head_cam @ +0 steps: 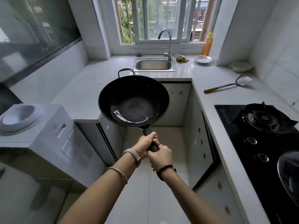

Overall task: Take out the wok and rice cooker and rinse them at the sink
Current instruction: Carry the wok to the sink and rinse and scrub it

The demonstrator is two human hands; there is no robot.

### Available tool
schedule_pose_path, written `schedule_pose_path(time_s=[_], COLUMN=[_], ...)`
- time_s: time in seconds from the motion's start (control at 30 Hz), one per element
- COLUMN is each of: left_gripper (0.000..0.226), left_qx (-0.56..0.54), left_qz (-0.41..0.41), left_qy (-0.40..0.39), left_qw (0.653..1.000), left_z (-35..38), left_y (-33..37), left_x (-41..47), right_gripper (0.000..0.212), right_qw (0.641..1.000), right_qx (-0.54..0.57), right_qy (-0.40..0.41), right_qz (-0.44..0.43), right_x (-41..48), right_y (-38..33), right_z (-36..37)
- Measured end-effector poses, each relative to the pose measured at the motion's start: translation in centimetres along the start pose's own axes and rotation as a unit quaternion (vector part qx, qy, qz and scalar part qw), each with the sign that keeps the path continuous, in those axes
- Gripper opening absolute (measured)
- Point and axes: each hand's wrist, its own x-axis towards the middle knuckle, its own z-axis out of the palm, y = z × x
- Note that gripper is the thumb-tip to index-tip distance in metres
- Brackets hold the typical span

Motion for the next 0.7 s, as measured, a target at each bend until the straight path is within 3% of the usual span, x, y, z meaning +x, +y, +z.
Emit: schedule_pose_path(time_s=[0.33, 0.7], left_gripper=[0.031, 0.031], left_qx=[-0.004, -0.015], left_qz=[-0.007, -0.044], left_qy=[0.015, 0.012], left_qw=[1.0, 0.999], left_z=[1.6, 2.2], left_y=[6.5, 17.7], left_x=[9.2, 24.8], right_gripper=[0.01, 0.016], right_qw=[1.0, 0.998], right_qx=[-0.007, -0.034], right_qy=[-0.024, -0.03], right_qz=[0.012, 0.039], right_x=[11.1, 28.9], right_y=[-2.9, -7.8], right_z=[1.2, 5.7])
